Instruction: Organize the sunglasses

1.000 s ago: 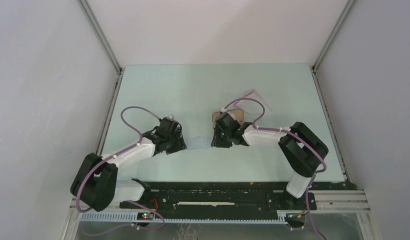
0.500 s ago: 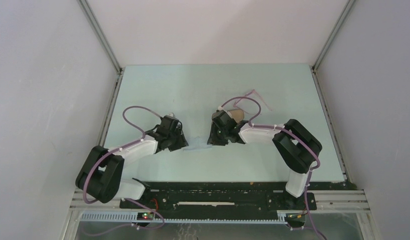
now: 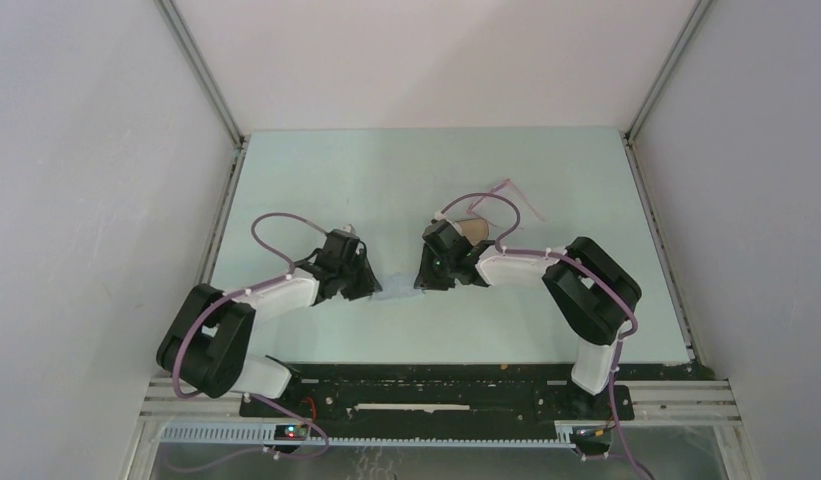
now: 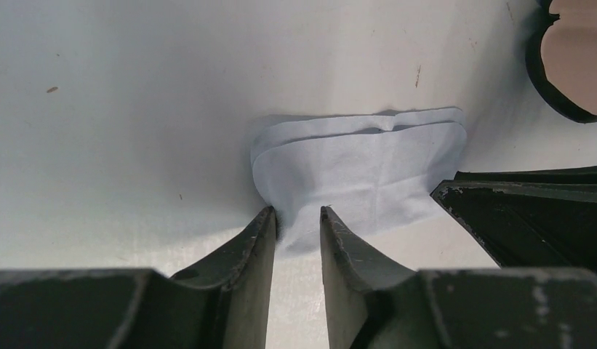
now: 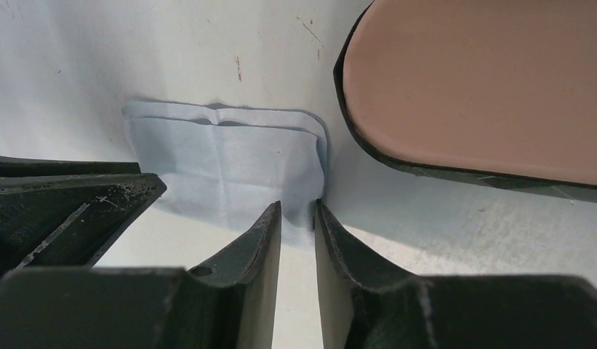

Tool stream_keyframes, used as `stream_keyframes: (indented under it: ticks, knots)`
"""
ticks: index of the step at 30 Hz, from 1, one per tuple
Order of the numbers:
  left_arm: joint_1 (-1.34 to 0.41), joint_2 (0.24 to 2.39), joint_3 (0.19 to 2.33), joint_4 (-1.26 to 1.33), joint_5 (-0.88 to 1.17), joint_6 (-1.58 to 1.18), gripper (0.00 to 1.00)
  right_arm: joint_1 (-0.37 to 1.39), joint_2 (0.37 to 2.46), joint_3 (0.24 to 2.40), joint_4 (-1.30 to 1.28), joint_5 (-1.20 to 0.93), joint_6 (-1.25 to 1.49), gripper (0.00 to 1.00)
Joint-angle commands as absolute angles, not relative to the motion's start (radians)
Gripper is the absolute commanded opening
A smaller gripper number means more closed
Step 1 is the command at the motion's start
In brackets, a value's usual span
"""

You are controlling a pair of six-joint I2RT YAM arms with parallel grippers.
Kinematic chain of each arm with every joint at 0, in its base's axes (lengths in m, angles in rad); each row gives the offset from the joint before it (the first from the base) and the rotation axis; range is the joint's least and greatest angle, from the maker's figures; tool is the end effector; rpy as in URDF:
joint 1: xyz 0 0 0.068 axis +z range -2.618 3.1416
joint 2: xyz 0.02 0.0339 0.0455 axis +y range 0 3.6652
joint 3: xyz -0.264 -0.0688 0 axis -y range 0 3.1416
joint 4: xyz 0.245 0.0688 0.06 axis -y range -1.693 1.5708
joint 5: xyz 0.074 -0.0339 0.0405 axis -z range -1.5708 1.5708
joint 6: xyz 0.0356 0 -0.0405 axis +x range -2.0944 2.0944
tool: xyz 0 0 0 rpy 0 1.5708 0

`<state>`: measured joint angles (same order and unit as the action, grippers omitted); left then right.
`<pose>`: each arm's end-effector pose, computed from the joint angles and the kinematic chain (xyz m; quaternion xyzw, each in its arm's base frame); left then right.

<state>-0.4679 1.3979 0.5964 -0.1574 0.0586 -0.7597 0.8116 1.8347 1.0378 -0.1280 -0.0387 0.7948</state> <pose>0.2231 -0.1151 0.1496 -0.1298 0.9443 -0.1962 0.2300 0.2530 0.2686 0.1476 -0.0141 0.9480 0.2411 0.2071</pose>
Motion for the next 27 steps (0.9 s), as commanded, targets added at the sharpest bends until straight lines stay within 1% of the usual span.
stream_keyframes:
  ticks: [1, 6, 10, 12, 13, 15, 16, 18, 27]
  knots:
    - [-0.465, 1.428, 0.581, -0.185, 0.075, -0.750, 0.33, 0.820, 1.858, 1.064, -0.141, -0.032, 0.797, 0.31]
    - [-0.465, 1.436, 0.585, -0.181, 0.080, -0.744, 0.28, 0.824, 1.861, 1.070, -0.142, -0.032, 0.798, 0.29]
    - [-0.466, 1.444, 0.589, -0.174, 0.089, -0.742, 0.22, 0.827, 1.868, 1.077, -0.149, -0.030, 0.797, 0.28]
    - [-0.466, 1.447, 0.591, -0.170, 0.096, -0.741, 0.18, 0.827, 1.868, 1.079, -0.153, -0.028, 0.798, 0.26]
    - [-0.466, 1.448, 0.593, -0.170, 0.098, -0.740, 0.16, 0.827, 1.868, 1.080, -0.153, -0.028, 0.798, 0.22]
    - [-0.466, 1.450, 0.598, -0.170, 0.110, -0.737, 0.09, 0.828, 1.868, 1.084, -0.156, -0.027, 0.798, 0.07]
    - [-0.466, 1.448, 0.602, -0.166, 0.116, -0.732, 0.02, 0.828, 1.866, 1.086, -0.159, -0.029, 0.797, 0.00]
    - [-0.468, 1.438, 0.606, -0.160, 0.143, -0.725, 0.00, 0.827, 1.856, 1.092, -0.165, -0.028, 0.794, 0.00]
    - [-0.497, 1.402, 0.680, -0.180, 0.202, -0.717, 0.00, 0.799, 1.747, 1.092, -0.211, 0.027, 0.777, 0.00]
